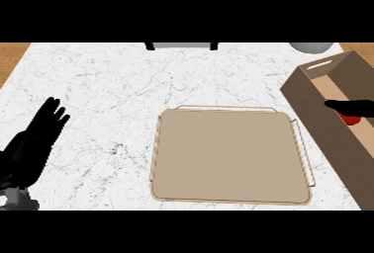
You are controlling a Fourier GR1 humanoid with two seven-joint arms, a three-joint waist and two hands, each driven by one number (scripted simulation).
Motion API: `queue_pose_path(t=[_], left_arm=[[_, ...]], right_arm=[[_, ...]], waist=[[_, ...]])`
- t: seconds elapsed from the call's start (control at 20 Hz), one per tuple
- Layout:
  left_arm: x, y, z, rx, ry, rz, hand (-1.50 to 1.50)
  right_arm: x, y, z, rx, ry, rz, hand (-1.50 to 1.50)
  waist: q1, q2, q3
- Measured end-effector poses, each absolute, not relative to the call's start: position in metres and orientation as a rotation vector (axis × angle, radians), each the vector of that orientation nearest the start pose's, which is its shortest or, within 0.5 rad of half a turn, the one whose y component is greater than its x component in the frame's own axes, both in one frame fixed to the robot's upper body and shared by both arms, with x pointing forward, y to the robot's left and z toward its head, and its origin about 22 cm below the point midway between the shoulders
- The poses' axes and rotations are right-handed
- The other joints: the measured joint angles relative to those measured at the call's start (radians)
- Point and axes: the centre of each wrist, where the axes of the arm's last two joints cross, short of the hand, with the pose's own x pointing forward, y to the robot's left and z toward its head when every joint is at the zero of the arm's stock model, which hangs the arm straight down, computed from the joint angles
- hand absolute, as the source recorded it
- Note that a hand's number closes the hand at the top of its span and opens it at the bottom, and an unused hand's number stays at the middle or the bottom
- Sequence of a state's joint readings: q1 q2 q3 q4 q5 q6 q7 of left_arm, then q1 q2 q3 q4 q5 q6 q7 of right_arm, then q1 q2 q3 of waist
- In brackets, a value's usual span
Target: Pick the can from the tray and place it in the cardboard box
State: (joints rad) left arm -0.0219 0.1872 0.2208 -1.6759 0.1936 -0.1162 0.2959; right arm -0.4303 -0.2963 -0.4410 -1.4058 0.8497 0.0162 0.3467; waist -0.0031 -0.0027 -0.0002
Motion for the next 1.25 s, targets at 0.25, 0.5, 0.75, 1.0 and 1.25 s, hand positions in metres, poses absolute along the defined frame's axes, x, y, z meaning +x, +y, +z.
queue_pose_path(t=[0.25, 0.5, 0.75, 1.0, 1.25], left_arm=[[0.242, 0.320, 0.053, 0.066, -1.436, 0.061, 0.00], [0.243, 0.322, 0.048, 0.065, -1.436, 0.061, 0.00], [0.248, 0.326, 0.050, 0.073, -1.442, 0.061, 0.00], [0.240, 0.323, 0.046, 0.064, -1.444, 0.058, 0.00], [0.241, 0.319, 0.049, 0.061, -1.443, 0.057, 0.00]], right_arm=[[0.304, -0.372, 0.128, -1.101, -1.371, -0.031, -1.50], [0.270, -0.406, 0.131, -1.071, -1.424, -0.195, -1.50], [0.224, -0.443, 0.143, -1.036, -1.447, -0.291, -1.50], [0.193, -0.477, 0.143, -1.011, -1.473, -0.283, -1.50], [0.167, -0.498, 0.149, -0.997, -1.478, -0.259, -1.50]], waist=[[-0.008, -0.001, 0.001], [-0.007, 0.000, 0.000], [-0.010, 0.000, 0.000], [-0.003, 0.001, 0.000], [-0.001, 0.001, 0.000]])
